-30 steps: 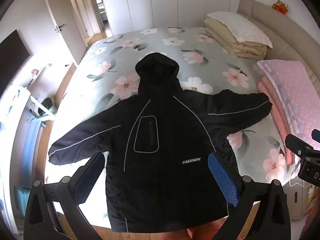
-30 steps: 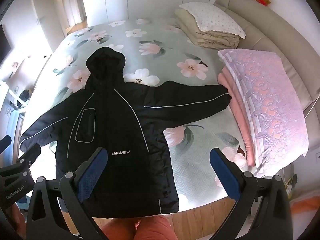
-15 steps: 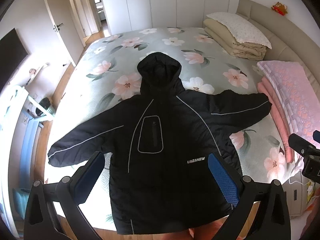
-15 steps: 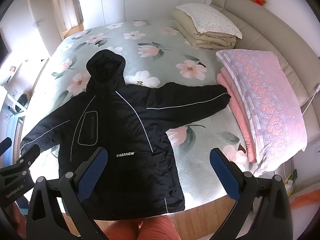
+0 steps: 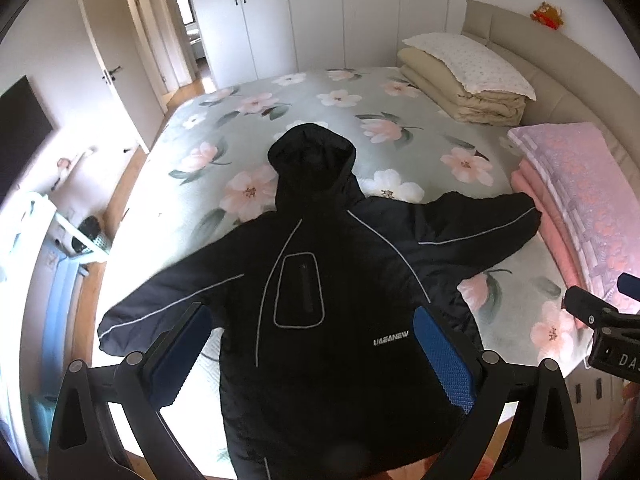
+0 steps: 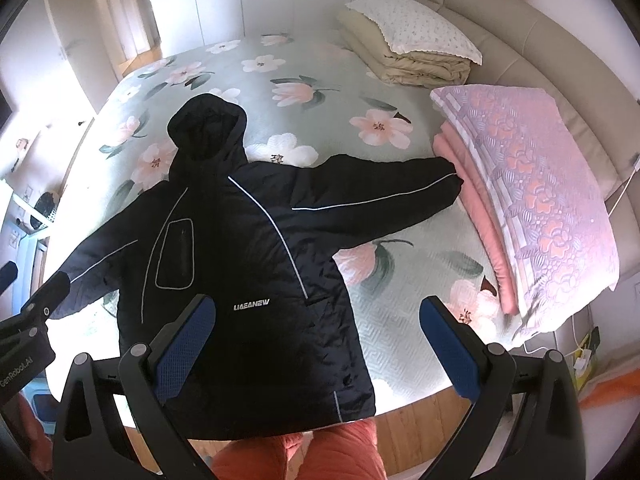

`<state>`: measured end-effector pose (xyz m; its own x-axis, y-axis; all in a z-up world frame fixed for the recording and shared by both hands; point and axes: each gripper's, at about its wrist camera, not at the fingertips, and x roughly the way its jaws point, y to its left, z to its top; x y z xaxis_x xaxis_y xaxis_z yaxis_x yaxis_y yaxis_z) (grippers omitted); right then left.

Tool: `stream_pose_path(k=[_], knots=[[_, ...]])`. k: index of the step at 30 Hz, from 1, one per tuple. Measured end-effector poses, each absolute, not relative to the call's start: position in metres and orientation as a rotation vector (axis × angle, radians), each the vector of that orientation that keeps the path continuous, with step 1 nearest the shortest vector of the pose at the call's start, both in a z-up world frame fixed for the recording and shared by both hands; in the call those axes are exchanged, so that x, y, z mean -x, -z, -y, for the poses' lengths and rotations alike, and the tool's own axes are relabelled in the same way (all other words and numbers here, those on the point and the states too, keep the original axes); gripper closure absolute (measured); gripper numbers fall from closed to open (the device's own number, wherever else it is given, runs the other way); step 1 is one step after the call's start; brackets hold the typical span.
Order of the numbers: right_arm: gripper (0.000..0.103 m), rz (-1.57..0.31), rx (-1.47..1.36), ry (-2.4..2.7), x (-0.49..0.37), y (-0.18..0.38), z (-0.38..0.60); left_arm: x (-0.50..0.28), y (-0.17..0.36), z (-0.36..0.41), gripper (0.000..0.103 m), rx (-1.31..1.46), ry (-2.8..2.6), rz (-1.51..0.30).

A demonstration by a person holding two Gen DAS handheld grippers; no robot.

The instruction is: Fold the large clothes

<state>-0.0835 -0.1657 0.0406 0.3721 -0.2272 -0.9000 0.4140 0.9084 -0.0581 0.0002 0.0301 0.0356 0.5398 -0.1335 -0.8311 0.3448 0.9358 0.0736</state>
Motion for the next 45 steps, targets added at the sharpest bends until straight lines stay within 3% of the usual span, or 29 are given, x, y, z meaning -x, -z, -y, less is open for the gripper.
stream_pose_path(k=[14,26,33,42,45], knots=[[0.000,-1.106,-0.150,0.367,0.052,-0.050,0.272,-0.009,-0.040,0.087,0.002,-0.162,0.297,-1.001],[0.000,-1.185,-0.180,0.341,0.024,-0.005,0.377,-0.019,-0.007,0.175,0.002,-0.173,0.276,-1.092],[0.000,-1.162,-0.300,0.461,0.016,0.050,0.459,-0.031,0.031,0.215,0.002,-0.198,0.235,-1.149],[0.000,-1.064,-0.579,0.693,-0.009,0.179,0.575,-0.068,0.116,0.259,0.002,-0.193,0.233,-1.200],[0.005,-1.040,-0.609,0.769,-0.024,0.217,0.605,-0.083,0.145,0.280,0.002,-0.215,0.239,-1.183]])
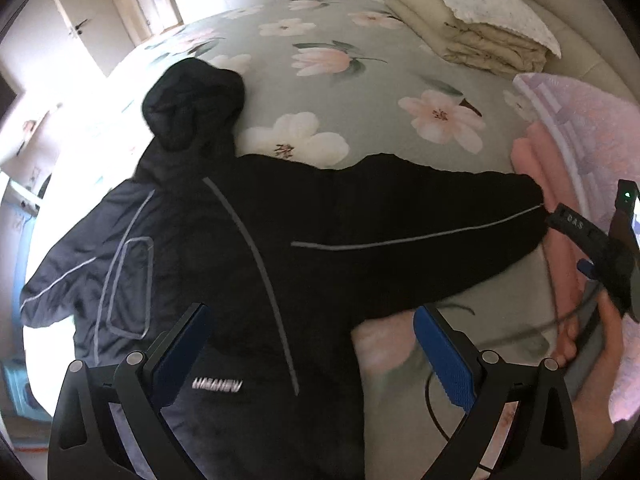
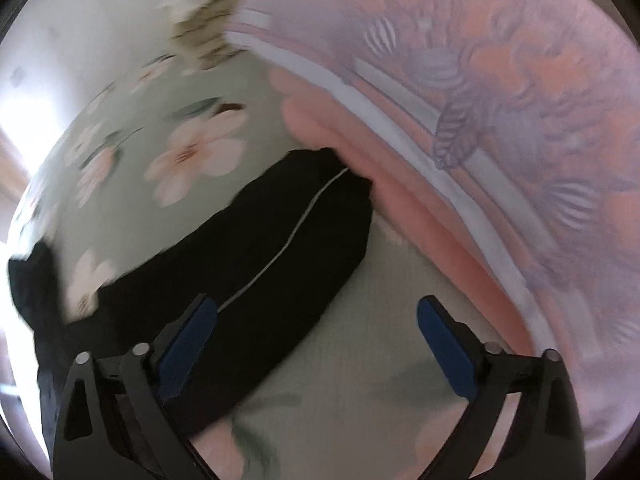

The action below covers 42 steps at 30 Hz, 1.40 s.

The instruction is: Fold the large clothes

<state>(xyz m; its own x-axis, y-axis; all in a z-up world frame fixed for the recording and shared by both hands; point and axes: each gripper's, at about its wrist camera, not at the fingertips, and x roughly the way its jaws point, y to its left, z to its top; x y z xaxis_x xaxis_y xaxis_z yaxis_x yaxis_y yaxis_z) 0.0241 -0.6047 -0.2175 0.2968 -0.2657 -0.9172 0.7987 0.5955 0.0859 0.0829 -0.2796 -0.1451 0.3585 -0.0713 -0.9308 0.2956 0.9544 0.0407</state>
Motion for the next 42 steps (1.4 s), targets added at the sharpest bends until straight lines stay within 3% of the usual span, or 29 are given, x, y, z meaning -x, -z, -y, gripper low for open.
stream_pose_path(k=[10,17,18,20,22,23,24,28,31,39,42], knots=[[0.012,-0.968,-0.745,0.839,-0.047,0.322,0.669,-0.127,0.230,0.339,0.002,-0.293,0.343,-1.118],[0.018,-0.914,-0.758,0.798,-0.062,0.344,0.681,-0.160,0.264,0.356,0.002,-0.251,0.381,-1.139],[0.023,-0.918,-0.757,0.782,-0.065,0.346,0.681,-0.168,0.270,0.359,0.002,-0.250,0.379,-1.145],[0.051,-0.958,-0.735,0.753,-0.076,0.349,0.678,-0.177,0.279,0.363,0.008,-0.253,0.381,-1.151],[0.077,-0.991,-0.671,0.749,-0.082,0.346,0.669,-0.185,0.290,0.371,0.024,-0.269,0.394,-1.179],[0.089,-0.995,-0.635,0.732,-0.082,0.340,0.661,-0.186,0.294,0.372,0.039,-0.270,0.408,-1.191],[0.090,-1.004,-0.604,0.708,-0.081,0.331,0.653,-0.189,0.300,0.376,0.047,-0.265,0.435,-1.216],[0.093,-0.957,-0.359,0.751,-0.058,0.266,0.627,-0.196,0.315,0.395,0.047,-0.248,0.521,-1.247],[0.093,-0.968,-0.217,0.802,-0.045,0.247,0.626,-0.205,0.338,0.417,0.048,-0.252,0.563,-1.297],[0.092,-1.245,-0.241,0.770,-0.054,0.352,0.645,-0.203,0.356,0.438,0.043,-0.315,0.548,-1.250],[0.091,-1.268,-0.188,0.779,-0.060,0.362,0.639,-0.199,0.343,0.422,0.043,-0.248,0.588,-1.255]])
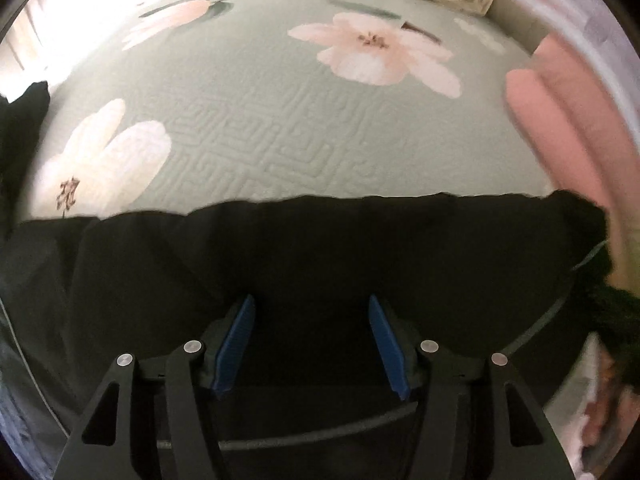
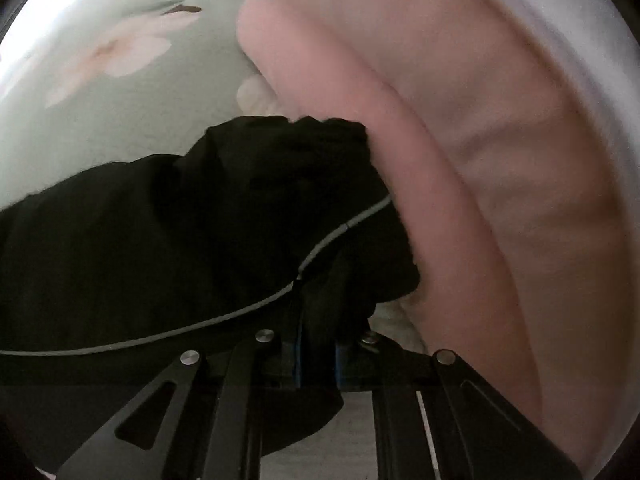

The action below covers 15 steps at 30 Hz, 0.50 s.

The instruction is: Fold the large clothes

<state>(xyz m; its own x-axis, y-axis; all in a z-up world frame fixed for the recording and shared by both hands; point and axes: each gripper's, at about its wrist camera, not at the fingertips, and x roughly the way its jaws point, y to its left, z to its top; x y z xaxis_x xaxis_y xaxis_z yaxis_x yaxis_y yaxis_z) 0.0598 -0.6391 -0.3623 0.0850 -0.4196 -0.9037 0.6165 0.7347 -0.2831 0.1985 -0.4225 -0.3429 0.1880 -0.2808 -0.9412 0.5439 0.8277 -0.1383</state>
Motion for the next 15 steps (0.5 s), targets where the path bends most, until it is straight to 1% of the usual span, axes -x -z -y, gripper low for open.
stream_pose_path(k=[3,6,9,15], knots=[[0.091,-1.272,-0.197,0.787,-0.062,0.360,0.638,-0.188,0.320,0.395,0.043,-0.157,0.606,-1.237],[0.092,-1.244,-0.240,0.782,-0.062,0.344,0.637,-0.168,0.297,0.350,0.042,-0.144,0.570,-1.209],[0.092,-1.182,-0.251,0.758,-0.061,0.313,0.621,-0.155,0.286,0.299,0.042,-0.127,0.507,-1.209],[0.092,-1.040,-0.223,0.610,-0.080,0.236,0.545,-0.133,0.272,0.178,0.042,-0.046,0.327,-1.219]])
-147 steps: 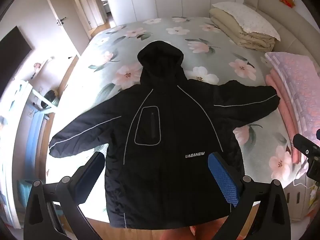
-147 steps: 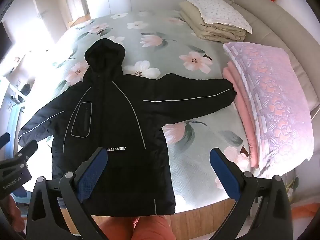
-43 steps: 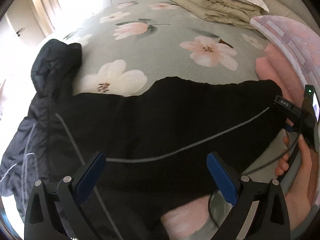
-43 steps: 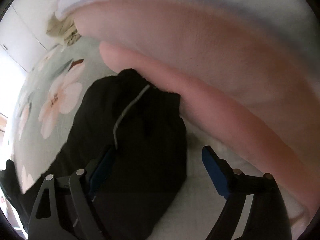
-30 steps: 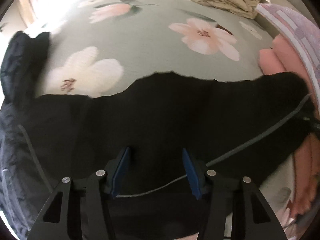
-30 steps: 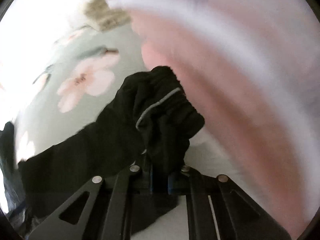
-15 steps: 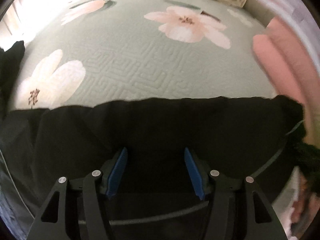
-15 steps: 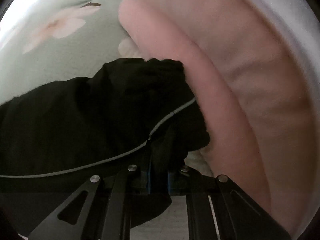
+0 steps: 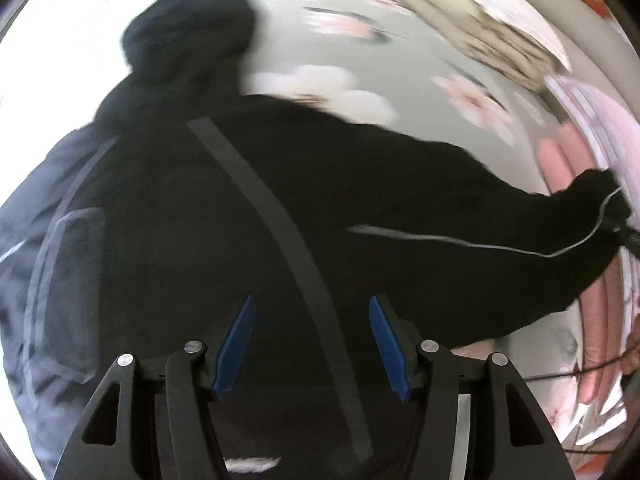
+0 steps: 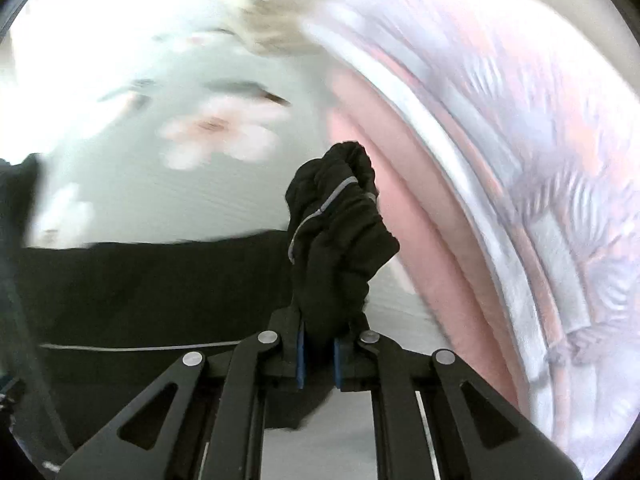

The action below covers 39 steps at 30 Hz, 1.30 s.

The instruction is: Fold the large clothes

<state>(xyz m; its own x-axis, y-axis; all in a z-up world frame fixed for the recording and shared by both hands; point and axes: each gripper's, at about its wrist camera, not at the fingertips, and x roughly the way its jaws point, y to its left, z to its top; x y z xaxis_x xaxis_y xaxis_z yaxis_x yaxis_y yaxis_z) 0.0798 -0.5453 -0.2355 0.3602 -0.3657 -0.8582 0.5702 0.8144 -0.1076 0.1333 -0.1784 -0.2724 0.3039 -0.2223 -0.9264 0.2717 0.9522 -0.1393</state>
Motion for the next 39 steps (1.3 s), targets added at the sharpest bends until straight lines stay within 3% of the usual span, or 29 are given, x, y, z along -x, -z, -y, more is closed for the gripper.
stream_pose_path(k=[6,13,24,27,29,36,39], knots=[[0.092,-0.977,-0.161,0.385,-0.115,0.189,0.401,-0.131,0.251,0.064,0.042,0.039,0.194,-1.182],[0.092,-0.952,-0.025,0.099,-0.165,0.187,0.206,-0.132,0.237,-0.052,0.043,0.086,0.058,-1.140],[0.091,-1.099,0.184,-0.202,-0.206,0.289,-0.025,-0.119,0.263,-0.193,0.043,0.184,-0.120,-1.172],[0.080,-1.180,0.229,-0.230,-0.202,0.329,-0.052,-0.116,0.273,-0.214,0.043,0.192,-0.134,-1.186],[0.053,-1.247,0.243,-0.238,-0.202,0.357,-0.063,-0.116,0.278,-0.223,0.043,0.195,-0.136,-1.195],[0.051,-1.258,0.277,-0.255,-0.196,0.368,-0.062,-0.128,0.285,-0.232,0.043,0.211,-0.129,-1.196],[0.051,-1.292,0.152,-0.354,-0.193,0.339,-0.051,-0.139,0.277,-0.223,0.043,0.220,-0.105,-1.182]])
